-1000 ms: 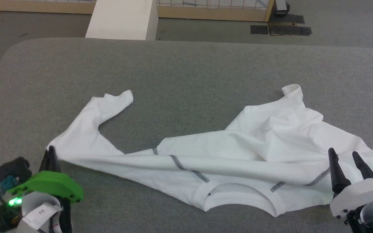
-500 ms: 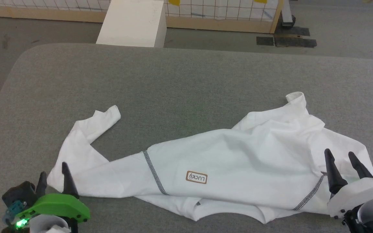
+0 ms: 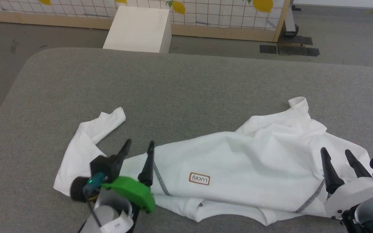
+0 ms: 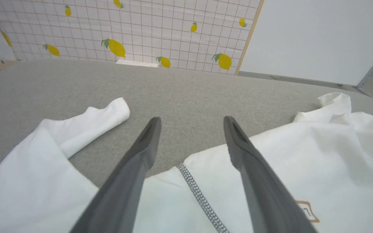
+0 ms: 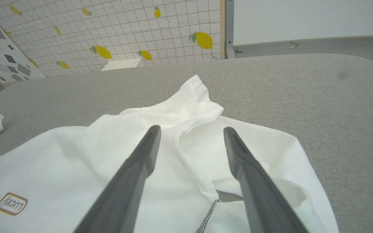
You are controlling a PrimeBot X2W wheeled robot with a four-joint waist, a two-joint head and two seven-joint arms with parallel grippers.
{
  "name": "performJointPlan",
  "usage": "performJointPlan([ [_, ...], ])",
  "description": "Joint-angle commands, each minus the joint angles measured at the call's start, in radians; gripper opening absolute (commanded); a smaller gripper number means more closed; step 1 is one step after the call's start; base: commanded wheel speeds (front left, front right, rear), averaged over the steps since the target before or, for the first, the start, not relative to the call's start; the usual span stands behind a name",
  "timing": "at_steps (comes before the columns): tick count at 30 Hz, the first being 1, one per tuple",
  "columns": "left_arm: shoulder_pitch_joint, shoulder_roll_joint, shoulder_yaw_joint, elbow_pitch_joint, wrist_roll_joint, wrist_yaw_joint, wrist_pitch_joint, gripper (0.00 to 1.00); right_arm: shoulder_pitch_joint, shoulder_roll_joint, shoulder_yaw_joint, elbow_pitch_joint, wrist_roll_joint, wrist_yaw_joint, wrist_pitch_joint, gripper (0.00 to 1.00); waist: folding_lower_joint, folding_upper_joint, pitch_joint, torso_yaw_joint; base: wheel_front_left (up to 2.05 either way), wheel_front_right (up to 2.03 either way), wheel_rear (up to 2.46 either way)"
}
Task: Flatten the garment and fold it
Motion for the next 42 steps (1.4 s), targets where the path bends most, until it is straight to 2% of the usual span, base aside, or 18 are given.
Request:
performJointPlan([
  [1, -0.063, -0.008, -0.028, 0.024, 0.025, -0.013, 0.033, 1.0, 0.005, -0.001, 0.007, -0.006, 0.003, -0.001, 0.002, 1.0, 0.0, 0.0, 0.01, -0.01, 0.0, 0.0, 0.0],
  [8, -0.285, -0.019, -0.148, 0.193, 0.053, -0.062, 0.271, 1.0, -0.012, -0.001, 0.02, -0.012, 0.018, -0.001, -0.003, 1.0, 0.0, 0.0, 0.058, -0.074, 0.0, 0.0, 0.0],
  [12, -0.385, 0.005, -0.223, 0.285, 0.031, -0.088, 0.476, 1.0, -0.027, -0.001, 0.026, 0.003, 0.029, -0.001, -0.018, 1.0, 0.0, 0.0, 0.093, -0.125, 0.0, 0.0, 0.0],
  [18, -0.449, 0.071, -0.326, 0.343, -0.063, -0.095, 0.797, 1.0, -0.04, -0.001, 0.025, 0.034, 0.044, -0.001, -0.045, 1.0, 0.0, 0.0, 0.132, -0.181, 0.0, 0.0, 0.0],
  [19, -0.452, 0.085, -0.341, 0.343, -0.085, -0.095, 0.845, 0.83, -0.042, -0.001, 0.026, 0.039, 0.047, -0.001, -0.05, 1.0, 0.0, 0.0, 0.136, -0.188, 0.0, 0.0, 0.0],
  [21, -0.457, 0.114, -0.367, 0.326, -0.115, -0.095, 0.896, 0.0, -0.048, -0.001, 0.028, 0.047, 0.051, -0.001, -0.059, 1.0, 0.0, 0.0, 0.145, -0.197, 0.0, 0.0, 0.0],
  [23, -0.467, 0.14, -0.366, 0.299, -0.133, -0.095, 0.88, 0.0, -0.054, -0.001, 0.029, 0.053, 0.052, -0.001, -0.065, 1.0, 0.0, 0.0, 0.154, -0.202, 0.0, 0.0, 0.0],
  [26, -0.487, 0.177, -0.342, 0.274, -0.124, -0.091, 0.79, 0.0, -0.066, -0.001, 0.03, 0.059, 0.054, -0.001, -0.073, 1.0, 0.0, 0.0, 0.164, -0.205, 0.0, 0.0, 0.0],
  [29, -0.52, 0.209, -0.291, 0.276, -0.094, -0.04, 0.648, 0.0, -0.079, -0.001, 0.034, 0.062, 0.055, -0.001, -0.08, 1.0, 0.0, 0.0, 0.175, -0.204, 0.0, 0.0, 0.0],
  [35, -0.58, 0.234, -0.19, 0.35, -0.074, 0.073, 0.428, 0.0, -0.097, -0.001, 0.047, 0.067, 0.055, -0.001, -0.082, 1.0, 0.0, 0.0, 0.186, -0.195, 0.0, 0.0, 0.0],
  [36, -0.588, 0.237, -0.176, 0.367, -0.076, 0.085, 0.398, 0.0, -0.1, -0.001, 0.049, 0.067, 0.054, -0.001, -0.082, 1.0, 0.0, 0.0, 0.187, -0.194, 0.0, 0.0, 0.0],
  [39, -0.596, 0.233, -0.148, 0.405, -0.098, 0.08, 0.327, 0.0, -0.103, -0.001, 0.054, 0.071, 0.051, -0.001, -0.081, 1.0, 0.0, 0.0, 0.186, -0.189, 0.0, 0.0, 0.0],
  [40, -0.595, 0.229, -0.134, 0.417, -0.11, 0.079, 0.295, 0.39, -0.104, -0.001, 0.054, 0.072, 0.05, -0.001, -0.08, 1.0, 0.0, 0.0, 0.186, -0.186, 0.0, 0.0, 0.0],
  [41, -0.592, 0.226, -0.126, 0.427, -0.118, 0.077, 0.274, 0.97, -0.104, -0.001, 0.054, 0.074, 0.049, -0.001, -0.079, 1.0, 0.0, 0.0, 0.184, -0.183, 0.0, 0.0, 0.0],
  [42, -0.586, 0.222, -0.119, 0.437, -0.127, 0.074, 0.248, 1.0, -0.103, -0.001, 0.053, 0.076, 0.048, -0.001, -0.079, 1.0, 0.0, 0.0, 0.181, -0.179, 0.0, 0.0, 0.0],
])
